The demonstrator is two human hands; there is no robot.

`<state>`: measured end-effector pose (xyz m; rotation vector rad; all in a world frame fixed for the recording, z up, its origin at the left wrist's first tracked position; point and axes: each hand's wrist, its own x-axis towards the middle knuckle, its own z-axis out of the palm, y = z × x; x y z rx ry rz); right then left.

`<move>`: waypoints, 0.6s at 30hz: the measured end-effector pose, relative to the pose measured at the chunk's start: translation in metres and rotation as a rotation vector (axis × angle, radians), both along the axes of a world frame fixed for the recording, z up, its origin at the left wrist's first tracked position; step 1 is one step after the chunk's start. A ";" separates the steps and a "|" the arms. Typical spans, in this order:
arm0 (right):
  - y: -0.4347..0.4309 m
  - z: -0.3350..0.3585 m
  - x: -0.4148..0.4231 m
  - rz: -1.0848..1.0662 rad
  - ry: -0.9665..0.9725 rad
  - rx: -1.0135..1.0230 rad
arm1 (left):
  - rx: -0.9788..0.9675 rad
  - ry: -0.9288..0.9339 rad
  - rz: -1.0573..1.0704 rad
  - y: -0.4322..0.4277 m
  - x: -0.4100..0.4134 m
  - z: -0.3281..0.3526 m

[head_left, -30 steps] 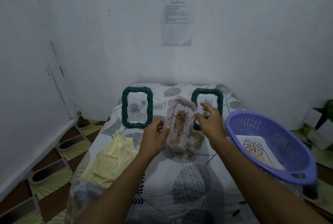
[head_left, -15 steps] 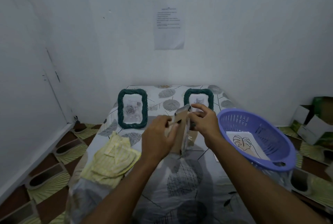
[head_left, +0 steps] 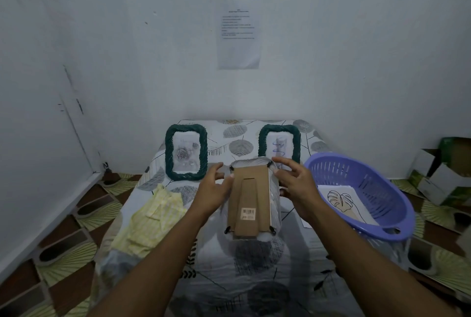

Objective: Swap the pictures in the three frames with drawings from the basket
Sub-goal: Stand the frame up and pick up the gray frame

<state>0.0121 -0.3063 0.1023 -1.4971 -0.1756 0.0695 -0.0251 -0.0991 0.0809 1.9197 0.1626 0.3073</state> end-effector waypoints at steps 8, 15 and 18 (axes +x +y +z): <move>0.013 -0.014 -0.011 -0.117 -0.136 -0.085 | -0.037 -0.297 0.206 -0.010 -0.005 -0.007; 0.027 -0.025 -0.016 -0.262 -0.289 -0.246 | 0.108 -0.358 0.258 -0.010 -0.012 -0.009; 0.026 -0.028 -0.016 -0.240 -0.276 -0.241 | 0.111 -0.339 0.259 -0.006 -0.011 -0.014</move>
